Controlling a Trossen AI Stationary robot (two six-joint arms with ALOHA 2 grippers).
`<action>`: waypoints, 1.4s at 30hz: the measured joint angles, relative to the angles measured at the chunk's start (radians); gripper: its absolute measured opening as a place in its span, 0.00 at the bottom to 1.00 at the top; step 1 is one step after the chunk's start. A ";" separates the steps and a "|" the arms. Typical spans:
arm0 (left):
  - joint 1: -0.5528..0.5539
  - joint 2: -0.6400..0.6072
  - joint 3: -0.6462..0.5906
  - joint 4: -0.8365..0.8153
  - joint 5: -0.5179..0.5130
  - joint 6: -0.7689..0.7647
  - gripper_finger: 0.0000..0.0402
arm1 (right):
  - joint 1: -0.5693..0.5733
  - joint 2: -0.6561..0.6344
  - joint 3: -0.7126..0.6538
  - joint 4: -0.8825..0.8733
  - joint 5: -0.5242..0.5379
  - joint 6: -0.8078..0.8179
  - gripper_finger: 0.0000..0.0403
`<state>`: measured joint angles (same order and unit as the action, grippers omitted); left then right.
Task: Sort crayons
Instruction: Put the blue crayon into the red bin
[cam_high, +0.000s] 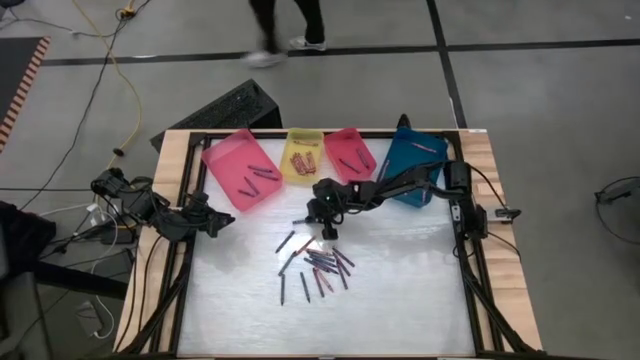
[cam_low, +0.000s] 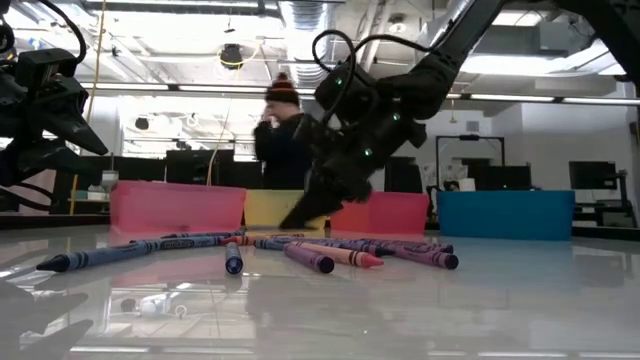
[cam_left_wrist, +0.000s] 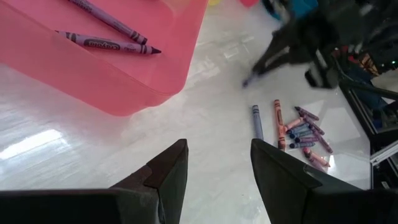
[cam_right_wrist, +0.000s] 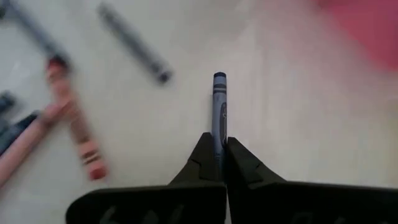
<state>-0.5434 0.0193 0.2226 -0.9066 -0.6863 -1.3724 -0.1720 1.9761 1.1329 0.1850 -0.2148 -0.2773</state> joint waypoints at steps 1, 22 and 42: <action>0.000 0.000 0.000 0.000 0.001 0.000 0.41 | -0.006 -0.015 0.005 0.000 0.003 0.000 0.02; 0.000 0.000 0.000 0.000 0.011 0.000 0.41 | -0.215 -0.310 0.016 -0.198 0.410 0.066 0.04; 0.000 0.000 0.000 0.000 0.010 0.000 0.41 | -0.364 -0.266 0.008 -0.411 0.471 0.356 0.03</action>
<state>-0.5434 0.0195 0.2226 -0.9066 -0.6758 -1.3727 -0.5364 1.7102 1.1410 -0.2260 0.2566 0.0789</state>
